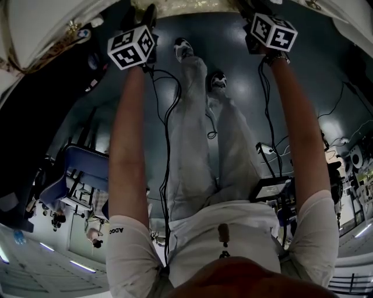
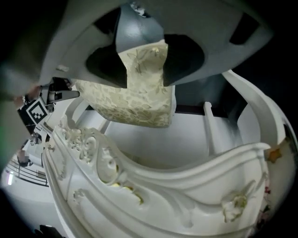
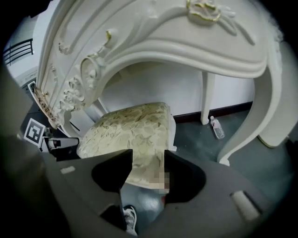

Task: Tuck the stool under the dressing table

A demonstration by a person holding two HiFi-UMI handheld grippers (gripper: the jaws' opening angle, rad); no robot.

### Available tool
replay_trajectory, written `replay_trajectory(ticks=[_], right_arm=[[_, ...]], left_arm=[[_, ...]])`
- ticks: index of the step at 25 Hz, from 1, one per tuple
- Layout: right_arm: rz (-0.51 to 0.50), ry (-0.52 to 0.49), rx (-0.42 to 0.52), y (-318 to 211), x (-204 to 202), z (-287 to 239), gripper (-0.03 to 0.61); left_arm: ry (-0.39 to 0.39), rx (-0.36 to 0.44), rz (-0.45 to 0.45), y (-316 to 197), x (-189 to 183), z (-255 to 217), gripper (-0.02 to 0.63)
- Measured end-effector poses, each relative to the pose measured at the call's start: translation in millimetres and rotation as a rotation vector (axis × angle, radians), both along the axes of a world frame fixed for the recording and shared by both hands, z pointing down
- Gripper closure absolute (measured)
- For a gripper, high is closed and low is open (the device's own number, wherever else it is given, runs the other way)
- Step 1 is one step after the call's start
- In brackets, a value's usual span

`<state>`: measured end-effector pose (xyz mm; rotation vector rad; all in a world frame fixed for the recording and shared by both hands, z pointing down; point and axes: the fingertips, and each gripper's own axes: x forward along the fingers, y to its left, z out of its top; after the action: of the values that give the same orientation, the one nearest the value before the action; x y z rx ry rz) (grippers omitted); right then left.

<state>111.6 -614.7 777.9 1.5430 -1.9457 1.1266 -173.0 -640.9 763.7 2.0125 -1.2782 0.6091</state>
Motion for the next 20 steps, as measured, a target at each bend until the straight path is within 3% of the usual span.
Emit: replay_trajectory(ticks=[4, 8, 12, 16, 20], right_arm=[[-0.004, 0.017, -0.079, 42, 0, 9, 0.36], [-0.022, 0.034, -0.114, 64, -8, 17, 0.404], [-0.028, 0.044, -0.132, 55, -16, 17, 0.396], [0.014, 0.029, -0.153, 43, -18, 23, 0.402], [0.032, 0.079, -0.132, 22, -9, 21, 0.402]], left_arm=[[-0.036, -0.07, -0.002, 39, -4, 14, 0.36], [-0.056, -0.135, -0.01, 67, -6, 27, 0.375], [-0.044, -0.167, 0.025, 62, 2, 31, 0.373], [0.019, -0.21, -0.044, 48, 4, 34, 0.385], [0.005, -0.192, 0.01, 36, 6, 38, 0.415]])
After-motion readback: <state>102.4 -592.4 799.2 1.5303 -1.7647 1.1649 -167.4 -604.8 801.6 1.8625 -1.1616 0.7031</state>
